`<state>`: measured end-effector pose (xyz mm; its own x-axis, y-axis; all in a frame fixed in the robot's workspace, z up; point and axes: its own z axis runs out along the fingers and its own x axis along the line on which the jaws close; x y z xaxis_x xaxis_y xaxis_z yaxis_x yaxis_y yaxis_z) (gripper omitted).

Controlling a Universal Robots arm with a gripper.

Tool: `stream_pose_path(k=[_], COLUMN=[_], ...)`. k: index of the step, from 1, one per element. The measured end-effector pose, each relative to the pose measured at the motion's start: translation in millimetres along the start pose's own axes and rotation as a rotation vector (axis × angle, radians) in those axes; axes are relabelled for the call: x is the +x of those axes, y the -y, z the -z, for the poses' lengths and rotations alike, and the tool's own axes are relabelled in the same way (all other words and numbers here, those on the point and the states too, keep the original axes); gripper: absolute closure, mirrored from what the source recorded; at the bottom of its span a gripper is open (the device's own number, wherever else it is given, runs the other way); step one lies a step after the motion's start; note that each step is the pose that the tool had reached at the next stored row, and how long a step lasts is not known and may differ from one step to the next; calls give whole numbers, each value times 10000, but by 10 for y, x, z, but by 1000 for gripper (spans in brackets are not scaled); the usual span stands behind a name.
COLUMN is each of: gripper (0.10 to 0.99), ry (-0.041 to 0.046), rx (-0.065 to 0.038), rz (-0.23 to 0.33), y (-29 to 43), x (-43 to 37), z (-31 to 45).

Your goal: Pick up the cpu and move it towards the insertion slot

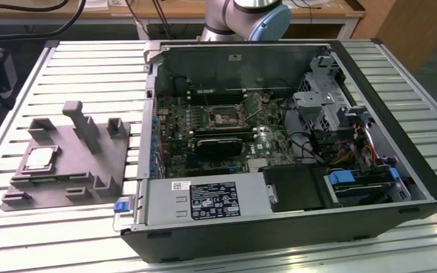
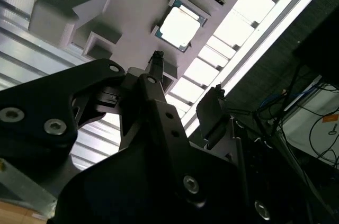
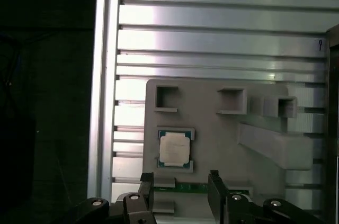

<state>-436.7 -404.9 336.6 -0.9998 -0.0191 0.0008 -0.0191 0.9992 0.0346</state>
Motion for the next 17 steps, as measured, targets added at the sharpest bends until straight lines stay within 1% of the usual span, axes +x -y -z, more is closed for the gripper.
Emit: stream_pose_path(k=[17], gripper=[553], ry=[0], rx=[0], rz=[0], y=[3], x=[2], z=[-88])
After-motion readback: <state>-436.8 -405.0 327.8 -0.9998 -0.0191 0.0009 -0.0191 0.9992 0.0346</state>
